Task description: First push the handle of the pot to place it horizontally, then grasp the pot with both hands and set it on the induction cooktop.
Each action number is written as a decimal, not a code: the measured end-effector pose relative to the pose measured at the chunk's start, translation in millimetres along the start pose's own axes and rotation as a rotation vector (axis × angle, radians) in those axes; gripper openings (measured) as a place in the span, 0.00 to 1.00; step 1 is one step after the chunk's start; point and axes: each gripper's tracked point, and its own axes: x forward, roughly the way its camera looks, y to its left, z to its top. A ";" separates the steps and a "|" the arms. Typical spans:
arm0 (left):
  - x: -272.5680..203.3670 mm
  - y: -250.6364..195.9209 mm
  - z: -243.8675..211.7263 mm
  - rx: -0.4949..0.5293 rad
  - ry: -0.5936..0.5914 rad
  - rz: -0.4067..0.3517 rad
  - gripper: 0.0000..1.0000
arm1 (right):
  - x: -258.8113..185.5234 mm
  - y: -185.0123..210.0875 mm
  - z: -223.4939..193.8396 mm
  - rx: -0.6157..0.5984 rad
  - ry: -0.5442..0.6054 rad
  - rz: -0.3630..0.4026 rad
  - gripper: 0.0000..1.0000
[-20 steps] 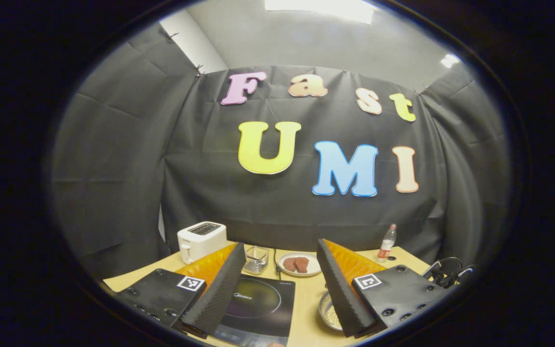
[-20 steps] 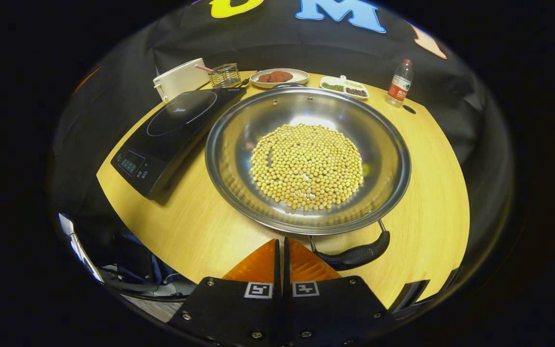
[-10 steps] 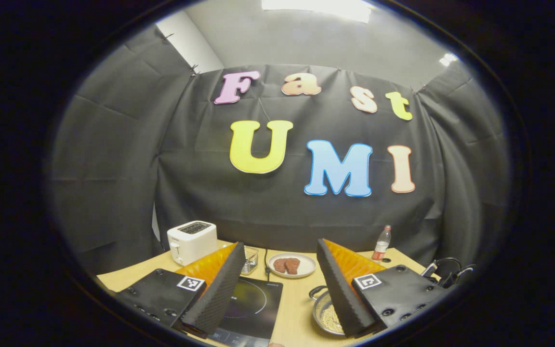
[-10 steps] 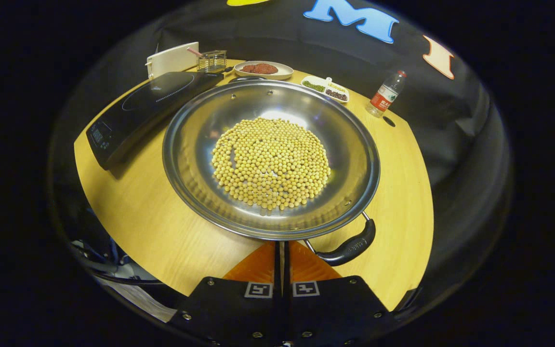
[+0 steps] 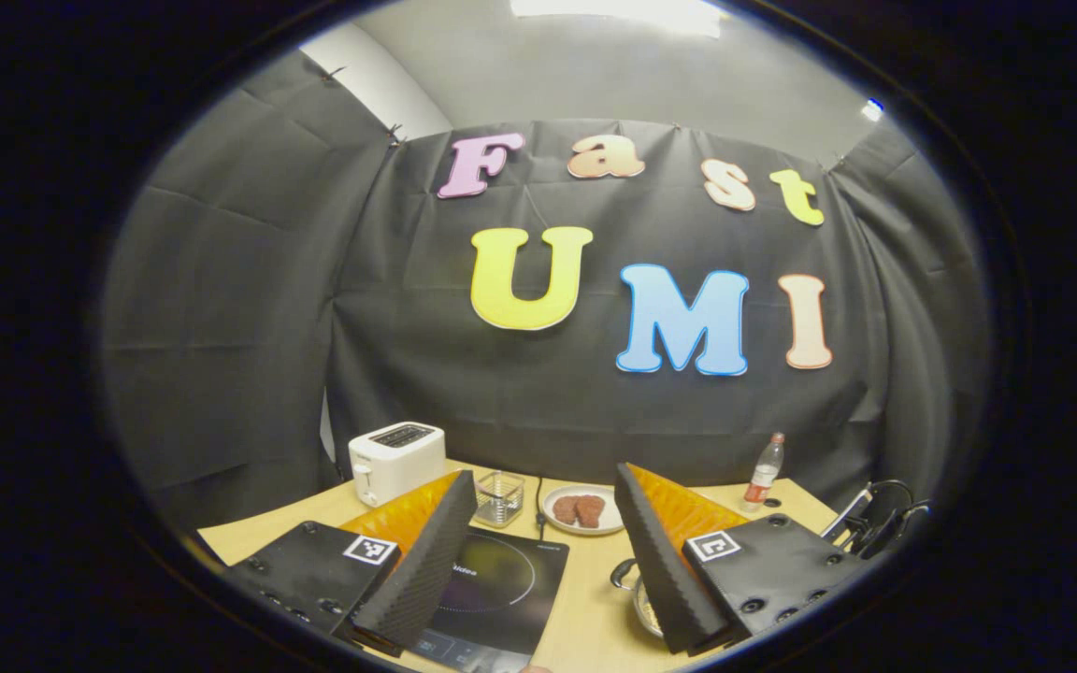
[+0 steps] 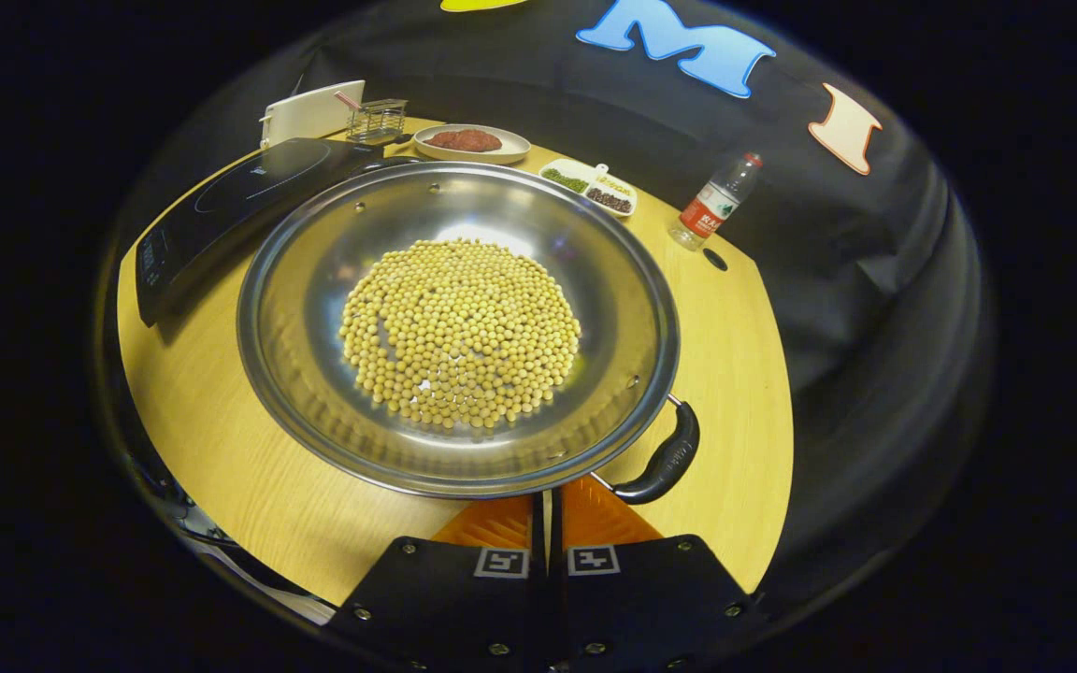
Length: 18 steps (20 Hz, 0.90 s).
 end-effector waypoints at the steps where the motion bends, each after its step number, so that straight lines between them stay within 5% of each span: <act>1: 0.9 -0.1 -3.4 0.005 0.006 0.006 0.99 | 1.8 -5.1 2.3 0.007 -0.009 -0.011 0.01; 9: -2.6 -14.6 -7.6 0.020 0.020 0.023 0.97 | 23.1 -30.0 23.3 0.014 -0.082 -0.080 0.01; 18: -2.4 -31.4 -14.7 0.041 0.041 0.009 0.99 | 33.0 -64.5 35.1 0.182 -0.109 -0.141 0.01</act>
